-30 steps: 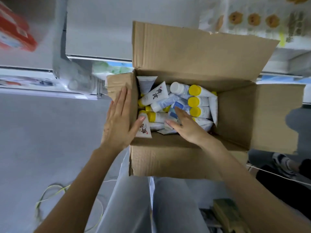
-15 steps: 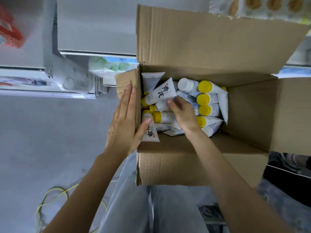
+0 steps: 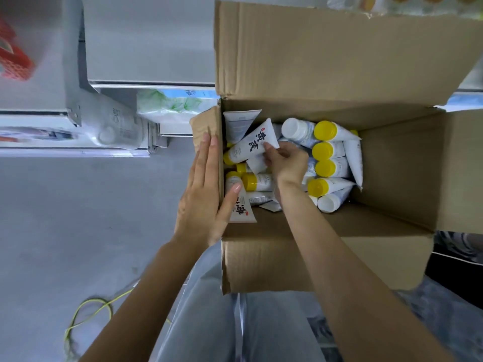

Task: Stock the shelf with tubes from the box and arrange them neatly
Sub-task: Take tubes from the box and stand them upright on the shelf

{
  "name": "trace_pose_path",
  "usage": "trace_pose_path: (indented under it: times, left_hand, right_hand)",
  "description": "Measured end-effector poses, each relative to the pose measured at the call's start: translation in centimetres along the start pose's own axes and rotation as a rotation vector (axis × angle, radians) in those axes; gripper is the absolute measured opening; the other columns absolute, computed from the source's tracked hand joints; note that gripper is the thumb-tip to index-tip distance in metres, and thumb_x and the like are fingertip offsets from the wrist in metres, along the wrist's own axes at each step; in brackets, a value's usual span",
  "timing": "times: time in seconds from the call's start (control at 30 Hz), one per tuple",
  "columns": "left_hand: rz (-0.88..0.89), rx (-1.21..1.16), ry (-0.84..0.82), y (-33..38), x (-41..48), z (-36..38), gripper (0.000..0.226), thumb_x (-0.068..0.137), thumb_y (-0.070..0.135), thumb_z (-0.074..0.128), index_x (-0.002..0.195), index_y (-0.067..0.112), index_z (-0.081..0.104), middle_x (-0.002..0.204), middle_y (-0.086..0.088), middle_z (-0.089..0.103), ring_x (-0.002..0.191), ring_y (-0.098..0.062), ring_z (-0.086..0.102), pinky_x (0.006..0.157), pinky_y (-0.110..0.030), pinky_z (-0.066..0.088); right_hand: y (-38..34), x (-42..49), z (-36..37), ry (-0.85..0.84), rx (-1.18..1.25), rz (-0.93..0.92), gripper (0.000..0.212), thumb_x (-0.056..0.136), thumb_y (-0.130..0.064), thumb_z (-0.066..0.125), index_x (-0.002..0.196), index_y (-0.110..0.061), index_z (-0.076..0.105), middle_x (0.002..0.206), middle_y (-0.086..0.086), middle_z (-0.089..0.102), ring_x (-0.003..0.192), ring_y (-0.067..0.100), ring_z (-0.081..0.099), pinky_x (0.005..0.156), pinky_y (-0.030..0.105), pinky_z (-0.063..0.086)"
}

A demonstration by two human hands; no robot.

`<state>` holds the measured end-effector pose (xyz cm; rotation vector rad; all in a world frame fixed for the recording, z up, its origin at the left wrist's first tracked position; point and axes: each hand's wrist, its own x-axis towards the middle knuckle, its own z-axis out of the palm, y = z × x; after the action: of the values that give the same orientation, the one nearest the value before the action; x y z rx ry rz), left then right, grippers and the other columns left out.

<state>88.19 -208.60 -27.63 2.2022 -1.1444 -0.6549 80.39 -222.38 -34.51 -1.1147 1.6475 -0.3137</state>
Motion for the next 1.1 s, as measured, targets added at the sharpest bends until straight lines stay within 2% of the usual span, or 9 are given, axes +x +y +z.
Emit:
trace_pose_path:
  times: [0.2, 0.47, 0.57, 0.63, 0.7, 0.77, 0.87, 1.0, 1.1]
  left_hand:
    - [-0.026, -0.050, -0.036, 0.2, 0.1, -0.3, 0.072, 0.094, 0.044, 0.037, 0.150, 0.017, 0.000, 0.156, 0.010, -0.002, 0.144, -0.007, 0.007, 0.098, 0.007, 0.012]
    - [-0.118, -0.200, -0.148, 1.2, 0.2, -2.7, 0.073, 0.088, 0.059, 0.026, 0.150, 0.026, 0.007, 0.158, 0.012, 0.001, 0.142, 0.004, -0.001, 0.109, -0.004, 0.002]
    - [-0.087, -0.246, -0.193, 2.0, 0.1, -4.2, 0.070, 0.087, 0.059, 0.030, 0.148, 0.027, 0.020, 0.158, 0.009, 0.007, 0.143, 0.001, 0.005, 0.112, -0.011, 0.008]
    - [-0.111, -0.308, -0.233, 3.1, 0.1, -5.3, 0.066, 0.088, 0.058, 0.040, 0.145, 0.029, 0.026, 0.153, 0.012, 0.020, 0.138, 0.005, 0.016, 0.109, -0.008, 0.015]
    - [-0.151, -0.419, -0.266, 4.1, -0.1, -6.3, 0.050, 0.089, 0.049, 0.050, 0.135, 0.040, 0.033, 0.137, 0.024, 0.041, 0.119, 0.016, 0.038, 0.096, 0.000, 0.028]
    - [-0.192, -0.482, -0.251, 4.5, -0.3, -6.9, 0.036, 0.087, 0.039, 0.058, 0.117, 0.050, 0.041, 0.108, 0.033, 0.056, 0.095, 0.018, 0.053, 0.077, -0.001, 0.039]
    - [-0.272, -0.575, -0.183, 3.8, -0.4, -7.5, 0.023, 0.084, 0.033, 0.065, 0.101, 0.042, 0.052, 0.088, 0.025, 0.065, 0.080, 0.009, 0.059, 0.067, -0.009, 0.045]
    - [-0.376, -0.681, -0.127, 1.9, -0.8, -8.1, 0.033, 0.071, 0.051, 0.062, 0.098, 0.033, 0.058, 0.097, 0.007, 0.069, 0.092, -0.020, 0.066, 0.078, -0.037, 0.054]
    - [-0.437, -0.722, -0.072, 0.1, -1.3, -8.5, 0.027, 0.075, 0.040, 0.061, 0.097, 0.025, 0.058, 0.091, 0.006, 0.069, 0.091, -0.024, 0.067, 0.077, -0.032, 0.055]
  right_hand:
    - [-0.5, -1.8, -1.4, -0.019, -0.009, -0.121, 0.020, 0.081, -0.015, 0.071, 0.063, -0.018, 0.063, 0.062, 0.005, 0.065, 0.063, 0.019, 0.058, 0.070, 0.050, 0.055]
    - [-6.2, -7.2, -7.9, -0.218, 0.054, -0.200, 0.018, 0.084, -0.010, 0.068, 0.076, -0.026, 0.069, 0.073, 0.000, 0.070, 0.077, 0.017, 0.065, 0.084, 0.043, 0.055]
    - [-8.8, -8.8, -9.9, -0.315, 0.059, -0.244, 0.017, 0.086, -0.005, 0.065, 0.078, -0.020, 0.069, 0.071, -0.005, 0.071, 0.076, 0.011, 0.066, 0.081, 0.033, 0.057]
    - [-10.6, -9.8, -10.4, -0.394, 0.062, -0.271, 0.015, 0.086, -0.002, 0.063, 0.079, -0.015, 0.068, 0.070, -0.009, 0.072, 0.074, 0.005, 0.066, 0.076, 0.024, 0.057]
    - [-12.0, -10.5, -10.4, -0.469, 0.076, -0.281, 0.015, 0.086, 0.001, 0.061, 0.080, -0.013, 0.067, 0.071, -0.010, 0.072, 0.073, 0.004, 0.066, 0.074, 0.020, 0.056]
    - [-12.9, -11.2, -9.9, -0.524, 0.090, -0.279, 0.013, 0.086, 0.000, 0.061, 0.083, -0.010, 0.068, 0.073, -0.007, 0.073, 0.074, 0.007, 0.067, 0.075, 0.021, 0.057]
    - [-13.4, -11.6, -8.6, -0.564, 0.126, -0.253, 0.009, 0.086, -0.003, 0.061, 0.092, -0.002, 0.068, 0.081, 0.002, 0.074, 0.077, 0.015, 0.069, 0.076, 0.024, 0.057]
    - [-11.9, -9.8, -6.8, -0.488, 0.201, -0.181, 0.015, 0.090, -0.002, 0.057, 0.102, -0.001, 0.067, 0.092, 0.009, 0.072, 0.085, 0.016, 0.070, 0.074, 0.020, 0.055]
    - [-9.6, -7.2, -5.6, -0.358, 0.162, -0.140, 0.024, 0.089, -0.002, 0.059, 0.112, 0.001, 0.063, 0.101, 0.011, 0.070, 0.091, 0.014, 0.068, 0.083, 0.022, 0.055]
